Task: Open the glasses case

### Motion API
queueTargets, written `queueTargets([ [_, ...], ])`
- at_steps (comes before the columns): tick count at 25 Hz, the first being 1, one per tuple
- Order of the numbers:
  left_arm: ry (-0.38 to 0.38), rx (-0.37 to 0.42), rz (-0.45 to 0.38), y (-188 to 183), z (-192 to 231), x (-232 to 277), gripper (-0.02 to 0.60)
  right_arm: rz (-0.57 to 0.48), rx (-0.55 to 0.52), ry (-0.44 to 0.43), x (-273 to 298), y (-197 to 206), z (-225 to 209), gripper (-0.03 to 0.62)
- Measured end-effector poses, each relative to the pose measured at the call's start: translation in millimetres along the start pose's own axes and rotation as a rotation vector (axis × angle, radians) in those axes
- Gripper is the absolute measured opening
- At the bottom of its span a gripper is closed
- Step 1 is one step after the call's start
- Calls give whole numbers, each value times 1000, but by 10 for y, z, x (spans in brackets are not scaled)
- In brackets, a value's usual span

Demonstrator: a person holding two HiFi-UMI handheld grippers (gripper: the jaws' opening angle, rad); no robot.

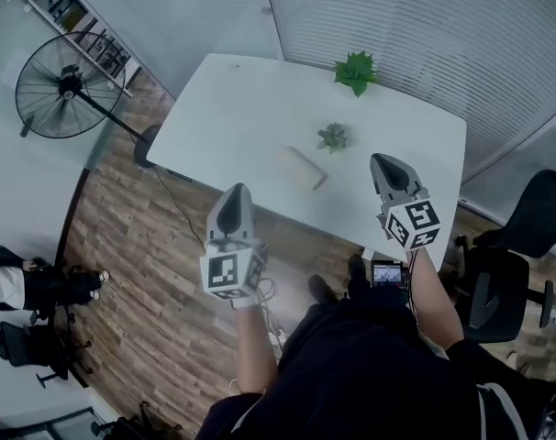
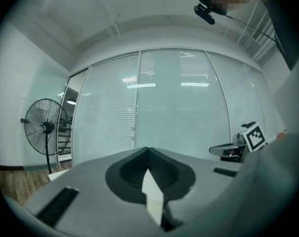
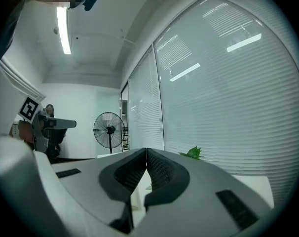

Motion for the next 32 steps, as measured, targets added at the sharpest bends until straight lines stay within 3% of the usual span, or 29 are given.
queueTargets([
  [5, 15, 51, 30, -84, -86, 111, 0, 46, 18, -52, 226, 203, -144, 22],
  [7, 29, 60, 46, -82, -135, 153, 1, 65, 37, -78, 309, 310, -167, 166],
  [12, 44, 67, 74, -36, -224, 160, 1, 138, -17, -122, 521, 555, -154, 146],
  [14, 46, 70, 101, 6, -249, 121, 0, 216, -140, -173, 692, 725, -72, 155],
  [20, 29, 42, 191, 274, -300, 33, 1, 412, -759, -340, 1249, 1545, 295, 156],
  [22, 10, 37, 200, 281, -285, 3, 0, 442, -902, -400, 1321, 1791, 427, 156],
  [27, -39, 49, 201, 217, -168, -70, 0, 447, -1040, -459, 1435, 2068, 649, 149],
  [32, -75, 46, 194, 180, -87, -132, 0, 441, -1042, -474, 1375, 2083, 732, 156],
])
Point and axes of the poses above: the fingertips, and each gripper's own axes: x forward along the fingers, z to its left, y out of its underside, the point moved 10 cm from there along -x, backward along the fingers, and after that the axes turned 8 degrees about x, right-handed, at the moved point
